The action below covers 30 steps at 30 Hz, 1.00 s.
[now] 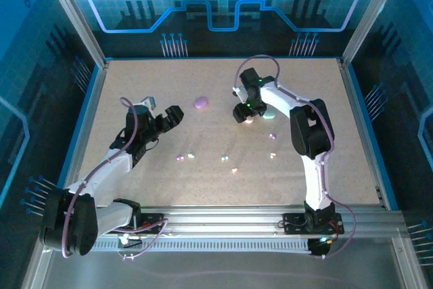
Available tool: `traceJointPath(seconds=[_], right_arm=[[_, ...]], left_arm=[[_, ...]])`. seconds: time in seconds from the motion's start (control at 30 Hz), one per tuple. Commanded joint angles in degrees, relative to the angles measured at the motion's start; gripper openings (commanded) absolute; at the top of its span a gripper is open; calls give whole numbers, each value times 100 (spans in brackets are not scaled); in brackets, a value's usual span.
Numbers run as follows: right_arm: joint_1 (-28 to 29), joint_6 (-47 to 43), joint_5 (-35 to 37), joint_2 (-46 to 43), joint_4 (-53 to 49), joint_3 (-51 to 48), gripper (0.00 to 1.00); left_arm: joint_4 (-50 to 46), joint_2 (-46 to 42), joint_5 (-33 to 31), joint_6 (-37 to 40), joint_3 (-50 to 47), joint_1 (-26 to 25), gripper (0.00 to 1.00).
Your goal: Insert wireless bluetooth earbuds into charging case
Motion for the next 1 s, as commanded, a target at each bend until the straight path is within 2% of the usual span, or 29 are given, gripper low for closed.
traceJointPath(seconds=[0.0, 0.27, 0.63, 0.8, 0.97], right_arm=[[109, -171, 117, 104, -178, 71, 65], [172, -245, 195, 78, -67, -76, 61], [169, -340, 249, 157, 6, -109, 60], [170, -385, 146, 94, 94, -176, 54], [172, -427, 157, 139, 42, -139, 55]], left_arm=[[92, -110, 134, -45, -24, -22, 99], [63, -78, 152, -29, 18, -22, 99], [49, 7, 214, -21, 80, -22, 99], [73, 50, 256, -31, 107, -22, 99], [111, 162, 370, -81, 142, -30, 99]])
